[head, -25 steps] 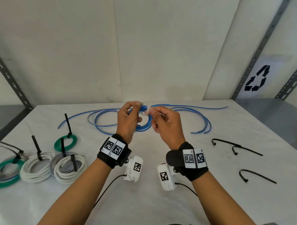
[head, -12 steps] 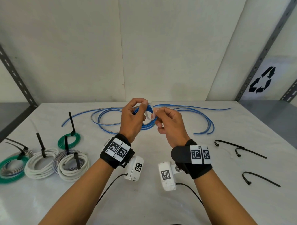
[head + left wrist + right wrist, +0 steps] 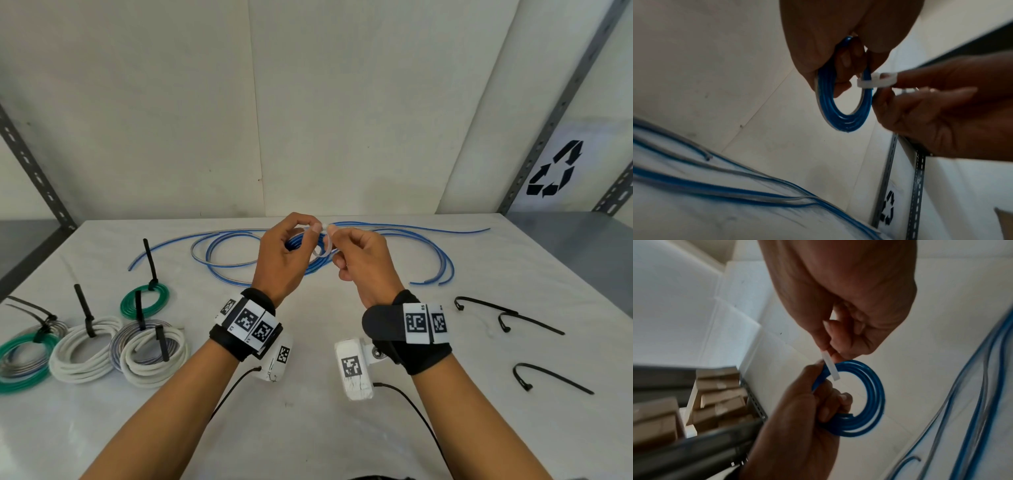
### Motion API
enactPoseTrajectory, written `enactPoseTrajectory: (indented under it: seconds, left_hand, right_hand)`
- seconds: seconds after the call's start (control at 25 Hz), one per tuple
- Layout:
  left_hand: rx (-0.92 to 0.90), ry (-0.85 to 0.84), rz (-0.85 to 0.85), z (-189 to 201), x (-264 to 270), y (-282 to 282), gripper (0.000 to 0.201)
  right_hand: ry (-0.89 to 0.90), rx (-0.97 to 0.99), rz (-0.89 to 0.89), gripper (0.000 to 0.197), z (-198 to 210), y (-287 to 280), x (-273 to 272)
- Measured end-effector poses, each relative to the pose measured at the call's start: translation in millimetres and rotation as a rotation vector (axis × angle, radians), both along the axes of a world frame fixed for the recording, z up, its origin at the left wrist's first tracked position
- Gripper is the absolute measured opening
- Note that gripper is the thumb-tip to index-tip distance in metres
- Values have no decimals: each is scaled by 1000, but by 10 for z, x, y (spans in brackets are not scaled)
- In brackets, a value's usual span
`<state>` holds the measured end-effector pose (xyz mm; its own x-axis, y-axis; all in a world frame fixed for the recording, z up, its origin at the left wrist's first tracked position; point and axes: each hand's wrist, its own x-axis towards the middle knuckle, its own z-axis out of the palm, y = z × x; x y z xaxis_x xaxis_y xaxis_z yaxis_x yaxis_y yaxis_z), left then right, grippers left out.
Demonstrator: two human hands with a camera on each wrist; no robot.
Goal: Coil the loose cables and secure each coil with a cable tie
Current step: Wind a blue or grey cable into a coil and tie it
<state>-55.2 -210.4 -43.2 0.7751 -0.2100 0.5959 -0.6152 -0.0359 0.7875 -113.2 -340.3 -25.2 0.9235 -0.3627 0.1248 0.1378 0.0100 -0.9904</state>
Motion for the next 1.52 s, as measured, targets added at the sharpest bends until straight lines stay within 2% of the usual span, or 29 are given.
enactPoseTrajectory:
  seconds: [0.12,0.24,0.4,0.56,0.76,0.88,1.0,1.12,1.52]
  left_hand:
    - [-30,74,-42,32,-2,8,14]
    - [-2,97,-85,36,-45,-5,16]
    - [-12,210,-138,41,-57,-13,15]
    - [29,319,-241,47,-117,-25,21]
    - [9,374,-250,116,-115,-42,23]
    - [-27,416,-197,119,-86,-20,32]
    - [-65,466,-172,86,-53,-20,31]
    - [-66,468,-176,74,-36,-15,24]
    - [-52,441,-243,120,-30,18,25]
  right_hand:
    - [-23,-45,-77,27,-27,3,24]
    - [-50,-46,-33,19,23,-58,49]
    - [-38,10,7,16,90,-122,88]
    - [-30,12,-130,5,238,-254,269]
    - [-75,-86,-190,11,283,-213,417]
    - [-105,-132,-186,13,308,-160,447]
    - [-145,-93,-167,12,352,-112,456]
    - [-182,-56,-133,10,358,-55,456]
    - [-237,56,-244,15,270,-39,460]
